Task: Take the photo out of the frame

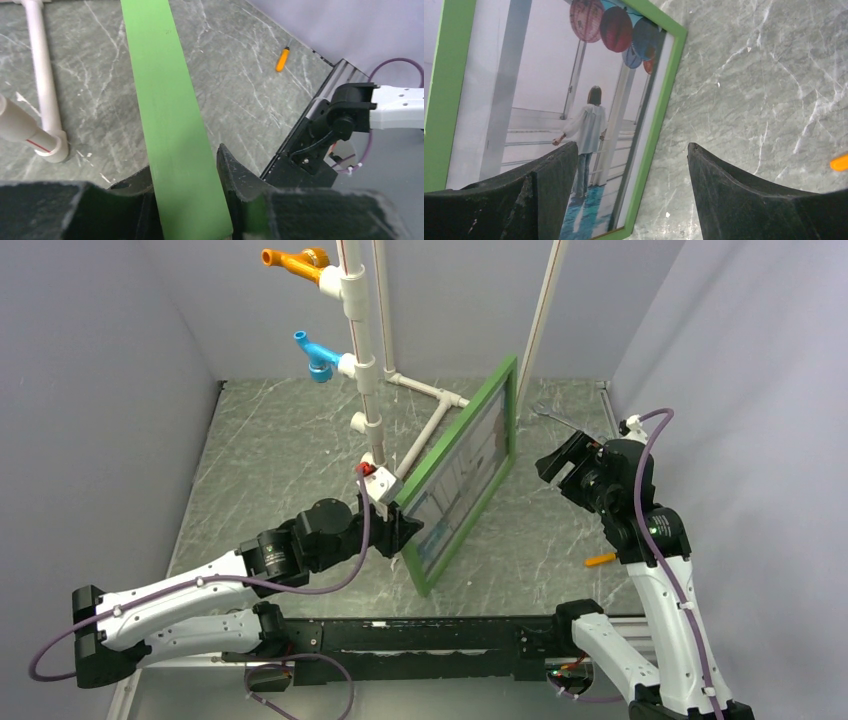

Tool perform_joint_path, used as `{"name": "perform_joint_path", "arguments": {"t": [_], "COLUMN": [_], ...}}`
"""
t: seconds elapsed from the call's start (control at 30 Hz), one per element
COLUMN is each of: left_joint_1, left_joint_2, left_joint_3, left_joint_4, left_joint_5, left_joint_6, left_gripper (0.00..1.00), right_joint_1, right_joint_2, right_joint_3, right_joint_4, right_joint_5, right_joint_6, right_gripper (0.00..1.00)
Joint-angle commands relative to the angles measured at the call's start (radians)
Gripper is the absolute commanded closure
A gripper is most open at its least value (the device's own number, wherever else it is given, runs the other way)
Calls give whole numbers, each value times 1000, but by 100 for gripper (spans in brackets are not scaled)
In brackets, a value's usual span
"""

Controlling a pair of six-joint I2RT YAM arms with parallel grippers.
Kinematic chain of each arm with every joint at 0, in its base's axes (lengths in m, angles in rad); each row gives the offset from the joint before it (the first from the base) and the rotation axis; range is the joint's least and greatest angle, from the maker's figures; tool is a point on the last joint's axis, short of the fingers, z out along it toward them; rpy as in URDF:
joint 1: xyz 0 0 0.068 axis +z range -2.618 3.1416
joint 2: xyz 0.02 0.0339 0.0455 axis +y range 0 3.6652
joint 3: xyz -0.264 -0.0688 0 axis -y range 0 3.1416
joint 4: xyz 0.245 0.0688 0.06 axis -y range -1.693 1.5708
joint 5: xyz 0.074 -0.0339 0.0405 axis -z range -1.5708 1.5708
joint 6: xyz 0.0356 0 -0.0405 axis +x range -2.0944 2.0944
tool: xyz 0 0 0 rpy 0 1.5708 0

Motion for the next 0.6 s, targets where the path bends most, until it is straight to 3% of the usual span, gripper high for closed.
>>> {"name": "perform_joint_path", "arguments": {"t": [0.0, 0.3, 0.57], "left_joint_1": [2, 71, 302], "left_joint_2": [15, 34, 80], "left_joint_3": [31, -32, -166], "left_joint_4": [44, 109, 202], "left_joint_5": [235, 331, 499], "left_joint_6": [-127, -182, -342], "left_gripper": [100, 100, 100], "right_joint_1": [1, 1, 1], "right_joint_2": [-14, -20, -24], "right_joint_3": [-4, -16, -22], "right_joint_4": [21, 16, 11], "right_joint_5": [7, 21, 28], "right_joint_6": [-21, -29, -32], "right_gripper": [18, 18, 18]}}
